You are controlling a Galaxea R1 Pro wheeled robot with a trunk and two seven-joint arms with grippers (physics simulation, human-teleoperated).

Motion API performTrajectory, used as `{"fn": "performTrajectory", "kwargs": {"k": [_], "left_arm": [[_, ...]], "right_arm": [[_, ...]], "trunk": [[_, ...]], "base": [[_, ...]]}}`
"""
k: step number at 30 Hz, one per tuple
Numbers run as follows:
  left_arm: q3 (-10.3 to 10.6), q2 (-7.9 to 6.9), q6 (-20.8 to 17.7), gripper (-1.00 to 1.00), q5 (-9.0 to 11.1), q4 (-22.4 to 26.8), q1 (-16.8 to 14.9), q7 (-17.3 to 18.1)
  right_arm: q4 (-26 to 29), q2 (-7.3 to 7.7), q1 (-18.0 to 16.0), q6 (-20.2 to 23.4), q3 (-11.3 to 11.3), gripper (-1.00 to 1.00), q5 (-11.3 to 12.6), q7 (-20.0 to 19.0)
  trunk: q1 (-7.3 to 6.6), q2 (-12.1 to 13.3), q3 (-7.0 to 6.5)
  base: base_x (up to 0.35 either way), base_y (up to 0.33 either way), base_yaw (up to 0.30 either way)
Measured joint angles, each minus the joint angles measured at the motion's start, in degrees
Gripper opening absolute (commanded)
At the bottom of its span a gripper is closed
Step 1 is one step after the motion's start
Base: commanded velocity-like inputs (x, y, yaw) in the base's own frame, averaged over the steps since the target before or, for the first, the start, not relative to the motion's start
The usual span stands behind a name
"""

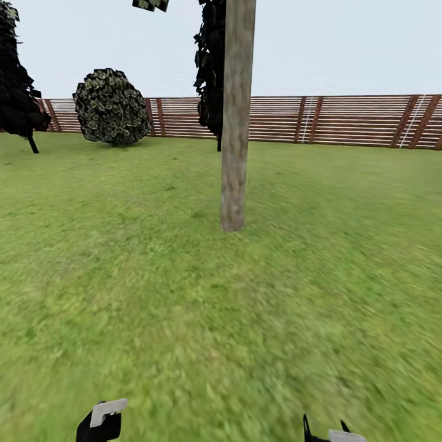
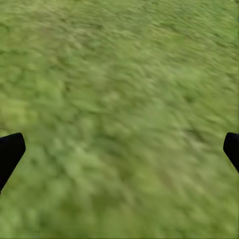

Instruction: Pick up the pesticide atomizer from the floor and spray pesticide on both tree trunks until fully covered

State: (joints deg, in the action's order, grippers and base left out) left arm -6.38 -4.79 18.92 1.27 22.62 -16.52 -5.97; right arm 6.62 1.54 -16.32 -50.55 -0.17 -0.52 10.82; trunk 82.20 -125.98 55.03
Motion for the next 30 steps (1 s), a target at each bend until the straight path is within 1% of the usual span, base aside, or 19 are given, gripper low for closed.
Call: {"fn": "performTrajectory", "kwargs": {"k": [5,16,25,30], "left_arm": [[0.01,-0.04,-0.04,-1.00,0.13,-0.15,-0.05,0.29],[0.06,-0.05,0.04,-1.00,0.10,-0.17,-0.06,0.41],[-0.02,-0.12,-0.02,-1.00,0.02,-0.07,-0.08,0.34],[-0.02,-0.13,-0.04,-1.00,-0.05,-0.16,-0.06,0.33]], "right_arm": [[0.02,0.32,0.00,0.01,-0.02,1.00,-0.01,0.07],[0.01,0.37,0.00,-0.26,0.07,1.00,-0.05,0.13],[0.02,0.29,0.02,-0.28,0.07,1.00,-0.03,0.15],[-0.01,0.22,0.00,-0.22,0.07,1.00,-0.09,0.13]], "trunk": [[0.00,0.00,0.00],[0.00,0.00,0.00],[0.00,0.00,-0.09],[0.00,0.00,-0.09]], "base": [[0.339,0.000,0.000],[0.339,0.000,-0.003],[0.339,0.000,-0.228],[0.339,0.000,-0.063]]}}
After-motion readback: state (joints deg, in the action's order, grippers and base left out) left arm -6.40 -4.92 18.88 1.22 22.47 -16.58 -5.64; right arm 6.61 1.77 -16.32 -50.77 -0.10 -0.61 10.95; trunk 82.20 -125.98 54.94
